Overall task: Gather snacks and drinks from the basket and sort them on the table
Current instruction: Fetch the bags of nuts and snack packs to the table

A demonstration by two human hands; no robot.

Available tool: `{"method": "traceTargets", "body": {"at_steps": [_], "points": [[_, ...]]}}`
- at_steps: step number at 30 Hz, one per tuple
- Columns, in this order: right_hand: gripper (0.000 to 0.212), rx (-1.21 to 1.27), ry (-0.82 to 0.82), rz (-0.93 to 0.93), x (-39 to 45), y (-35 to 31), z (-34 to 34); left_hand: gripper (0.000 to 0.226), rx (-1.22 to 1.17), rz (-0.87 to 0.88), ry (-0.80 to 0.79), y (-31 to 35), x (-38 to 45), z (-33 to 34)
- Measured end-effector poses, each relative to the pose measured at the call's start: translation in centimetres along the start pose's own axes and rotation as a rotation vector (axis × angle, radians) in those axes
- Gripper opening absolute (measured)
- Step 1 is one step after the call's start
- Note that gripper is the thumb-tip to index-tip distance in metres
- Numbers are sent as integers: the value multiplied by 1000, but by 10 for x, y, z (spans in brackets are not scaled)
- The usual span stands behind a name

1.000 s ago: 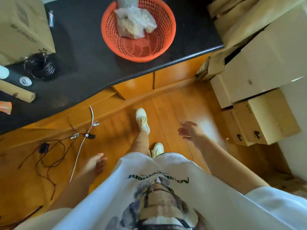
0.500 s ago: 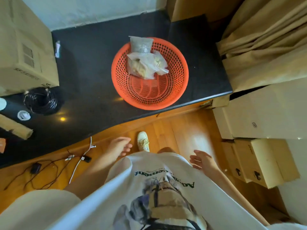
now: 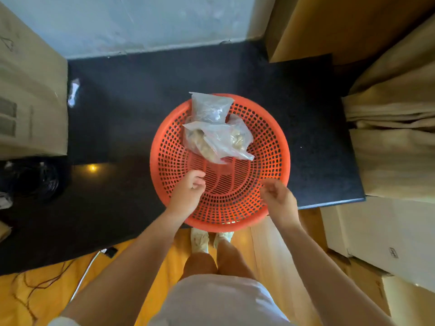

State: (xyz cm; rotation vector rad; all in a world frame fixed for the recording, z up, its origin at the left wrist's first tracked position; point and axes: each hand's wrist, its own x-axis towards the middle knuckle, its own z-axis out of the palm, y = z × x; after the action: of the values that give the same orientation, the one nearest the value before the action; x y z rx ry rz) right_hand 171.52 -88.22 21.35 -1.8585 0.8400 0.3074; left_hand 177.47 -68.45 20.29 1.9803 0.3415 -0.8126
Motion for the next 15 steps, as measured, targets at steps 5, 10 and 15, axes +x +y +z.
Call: {"method": "traceTargets", "body": {"at_steps": [5, 10, 15], "points": [[41, -199, -17, -23, 70, -6, 34, 60, 173, 143, 303, 4, 63, -7], [75, -192, 17, 39, 90, 7, 72, 77, 346, 299, 332, -3, 97, -11], [91, -265, 198, 26, 102, 12, 100, 68, 358, 423, 385, -12, 114, -5]]}}
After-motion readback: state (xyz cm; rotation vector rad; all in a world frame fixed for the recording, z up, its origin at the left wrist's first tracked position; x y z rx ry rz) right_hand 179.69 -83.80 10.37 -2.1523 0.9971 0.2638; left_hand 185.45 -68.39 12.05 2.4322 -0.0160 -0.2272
